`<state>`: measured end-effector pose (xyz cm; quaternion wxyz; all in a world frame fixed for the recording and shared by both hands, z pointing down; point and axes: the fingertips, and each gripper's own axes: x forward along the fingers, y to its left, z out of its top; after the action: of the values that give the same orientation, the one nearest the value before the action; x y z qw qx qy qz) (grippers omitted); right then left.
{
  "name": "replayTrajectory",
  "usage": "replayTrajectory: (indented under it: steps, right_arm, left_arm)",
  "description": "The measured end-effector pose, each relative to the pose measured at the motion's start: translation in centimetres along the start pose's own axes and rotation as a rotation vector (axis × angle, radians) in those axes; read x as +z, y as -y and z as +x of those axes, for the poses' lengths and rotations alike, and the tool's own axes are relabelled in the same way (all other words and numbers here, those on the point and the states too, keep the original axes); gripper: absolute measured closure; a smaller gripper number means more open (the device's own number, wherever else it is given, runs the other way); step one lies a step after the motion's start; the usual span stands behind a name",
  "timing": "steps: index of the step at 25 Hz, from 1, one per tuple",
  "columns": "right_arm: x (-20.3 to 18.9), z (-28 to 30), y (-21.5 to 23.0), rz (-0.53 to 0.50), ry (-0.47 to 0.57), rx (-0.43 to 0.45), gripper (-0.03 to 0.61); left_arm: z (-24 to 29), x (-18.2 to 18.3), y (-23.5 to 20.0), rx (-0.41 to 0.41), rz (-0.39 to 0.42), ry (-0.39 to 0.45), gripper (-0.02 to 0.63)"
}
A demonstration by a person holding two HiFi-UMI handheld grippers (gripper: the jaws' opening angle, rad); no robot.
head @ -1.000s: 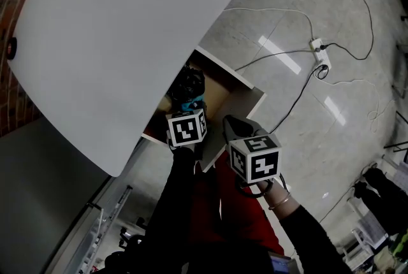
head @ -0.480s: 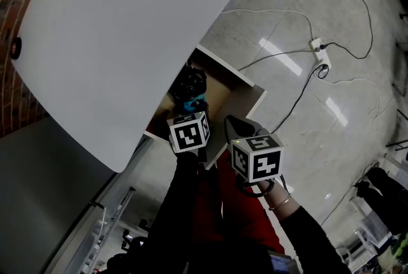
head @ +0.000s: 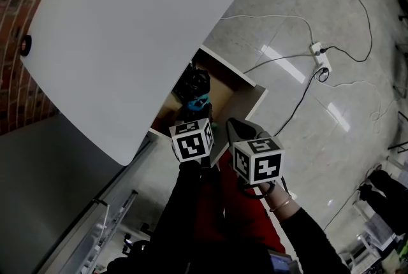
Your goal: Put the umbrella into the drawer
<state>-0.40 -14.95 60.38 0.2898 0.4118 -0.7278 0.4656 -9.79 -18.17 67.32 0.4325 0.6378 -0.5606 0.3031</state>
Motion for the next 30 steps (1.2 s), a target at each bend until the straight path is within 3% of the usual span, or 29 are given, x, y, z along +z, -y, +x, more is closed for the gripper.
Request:
replayTrajectory:
  steps: [10,17,30]
  right_arm:
    - [-1.0,-1.9,-0.9,-0.002,0.049,-0.006,0.572]
    - [-1.4,-3.7,-1.5,0.012,0.113,-0.009,0.572]
    - [-2.4,-6.9,-3.7,-0.005,0.211,-0.022,0.572]
  left_arm:
    - [-3.5,0.2,0.7,0.004,0.072,0.07,0.438]
    - [-6.6,0.3,2.1,-0.079,0.085,0.128,0.47]
    - [-12.0,-0.3,1.8,-0.103,0.093,0.215,0.567]
